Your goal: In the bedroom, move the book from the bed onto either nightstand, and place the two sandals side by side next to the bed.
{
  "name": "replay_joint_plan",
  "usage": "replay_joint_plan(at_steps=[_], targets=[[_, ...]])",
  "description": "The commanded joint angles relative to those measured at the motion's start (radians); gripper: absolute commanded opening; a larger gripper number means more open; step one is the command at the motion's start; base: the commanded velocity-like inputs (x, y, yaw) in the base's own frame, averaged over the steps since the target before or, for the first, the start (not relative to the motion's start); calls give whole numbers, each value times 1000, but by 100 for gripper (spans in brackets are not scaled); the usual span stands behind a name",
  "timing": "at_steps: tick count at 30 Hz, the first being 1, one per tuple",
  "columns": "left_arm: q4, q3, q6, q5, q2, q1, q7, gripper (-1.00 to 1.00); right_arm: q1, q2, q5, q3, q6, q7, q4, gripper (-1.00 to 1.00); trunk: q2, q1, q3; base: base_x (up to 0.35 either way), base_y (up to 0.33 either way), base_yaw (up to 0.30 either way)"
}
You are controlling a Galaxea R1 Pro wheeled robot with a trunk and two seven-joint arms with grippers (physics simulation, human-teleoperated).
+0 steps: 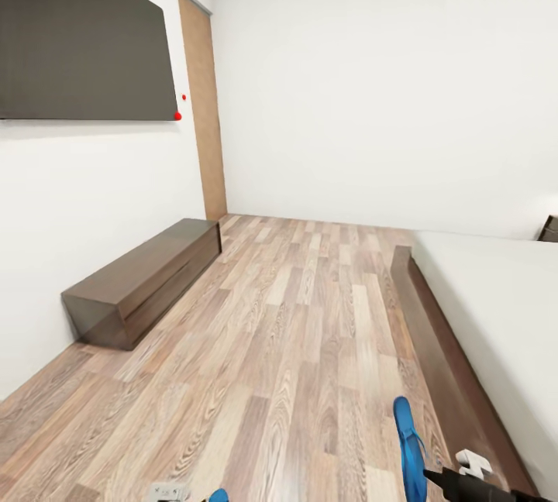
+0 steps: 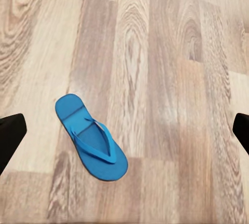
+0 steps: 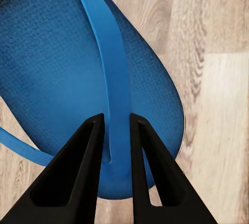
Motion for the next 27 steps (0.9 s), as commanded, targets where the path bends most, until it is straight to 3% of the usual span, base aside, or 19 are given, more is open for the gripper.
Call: replay_joint_plan(at_steps=[1,19,27], targets=[[-1,4,7,-2,-1,-1,-7,100,0,0,-11,4,10,1,-1,-100,0,0,-1,0,0,236],[-1,4,7,-2,-1,-1,-7,100,0,-1,-11,4,10,1,-1,-100,0,0,-1,0,0,230],[-1,4,7,-2,0,-1,-7,100,0,-2,-14,4,10,7,-1,-100,0,0,-1,0,0,61]])
